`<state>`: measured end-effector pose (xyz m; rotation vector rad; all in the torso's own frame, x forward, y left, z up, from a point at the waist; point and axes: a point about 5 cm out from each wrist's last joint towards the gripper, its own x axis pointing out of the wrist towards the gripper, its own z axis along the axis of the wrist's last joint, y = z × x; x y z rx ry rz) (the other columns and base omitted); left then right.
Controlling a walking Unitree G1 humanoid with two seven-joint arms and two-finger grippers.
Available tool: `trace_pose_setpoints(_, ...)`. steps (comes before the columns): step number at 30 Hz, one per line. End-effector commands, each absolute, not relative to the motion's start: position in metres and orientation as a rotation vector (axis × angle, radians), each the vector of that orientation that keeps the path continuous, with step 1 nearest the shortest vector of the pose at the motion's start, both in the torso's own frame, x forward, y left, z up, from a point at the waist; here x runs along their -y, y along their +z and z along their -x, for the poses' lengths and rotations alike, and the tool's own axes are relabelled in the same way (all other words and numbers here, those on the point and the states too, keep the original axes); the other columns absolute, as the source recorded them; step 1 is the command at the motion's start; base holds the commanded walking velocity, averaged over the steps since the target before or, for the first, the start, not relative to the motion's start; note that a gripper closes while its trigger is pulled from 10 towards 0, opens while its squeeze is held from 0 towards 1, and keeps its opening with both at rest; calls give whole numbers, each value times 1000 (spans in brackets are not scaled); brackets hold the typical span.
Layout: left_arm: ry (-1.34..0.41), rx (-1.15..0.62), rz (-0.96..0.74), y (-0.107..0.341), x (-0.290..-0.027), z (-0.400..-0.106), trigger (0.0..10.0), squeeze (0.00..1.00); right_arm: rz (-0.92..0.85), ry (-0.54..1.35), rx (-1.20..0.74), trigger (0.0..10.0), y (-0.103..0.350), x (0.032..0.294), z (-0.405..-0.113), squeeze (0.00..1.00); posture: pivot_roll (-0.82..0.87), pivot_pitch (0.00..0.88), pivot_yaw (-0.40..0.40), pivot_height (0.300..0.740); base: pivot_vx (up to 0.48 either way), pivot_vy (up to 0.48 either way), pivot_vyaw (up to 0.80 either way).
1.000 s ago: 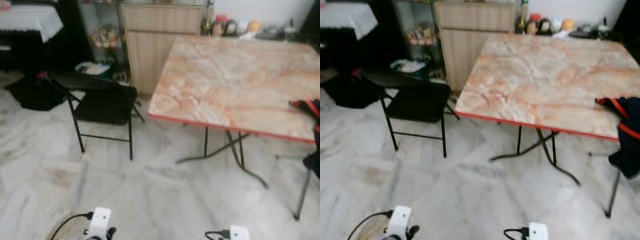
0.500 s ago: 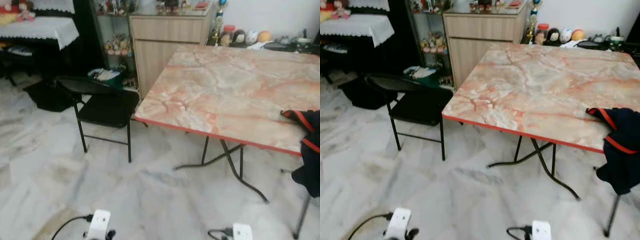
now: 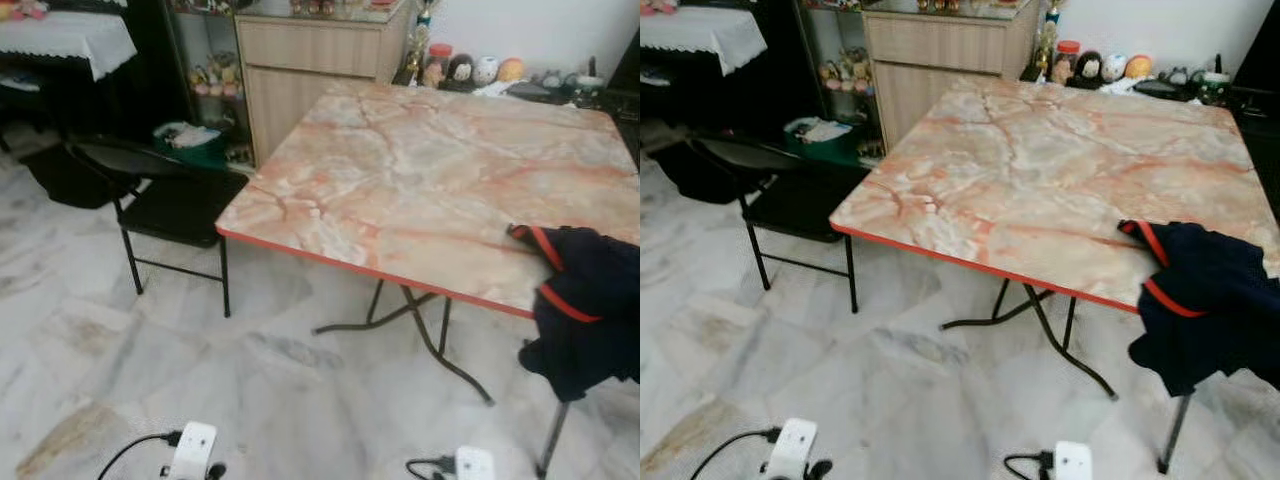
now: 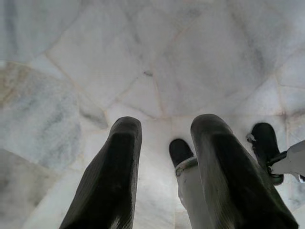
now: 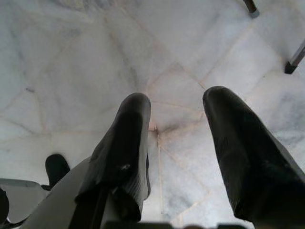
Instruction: Hang hanger
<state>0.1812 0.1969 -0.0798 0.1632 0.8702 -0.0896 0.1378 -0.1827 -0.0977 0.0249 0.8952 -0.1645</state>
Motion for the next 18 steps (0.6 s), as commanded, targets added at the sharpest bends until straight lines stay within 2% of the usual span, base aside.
trace_pose_setpoints(1, -108, -874, -176, -80, -196, -181, 10000, 0, -17, -175, -897, 10000, -98, 187, -136, 0, -179, 0, 26, 740, 0, -322, 0)
trace_pose_setpoints(3, -110, -875, -177, -80, -196, -181, 10000, 0, -20, -175, -902, 10000, -98, 187, -136, 0, -179, 0, 26, 740, 0, -322, 0)
trace_pose_setpoints(10, -114, -875, -180, -80, -196, -181, 10000, 0, -25, -179, -904, 10000, -98, 187, -135, 0, -178, 0, 26, 740, 0, -322, -669)
trace_pose_setpoints(18, -122, -871, -178, -80, -195, -181, 10000, 0, -17, -179, -894, 10000, -97, 188, -136, 0, -174, 0, 22, 740, 0, -322, 0)
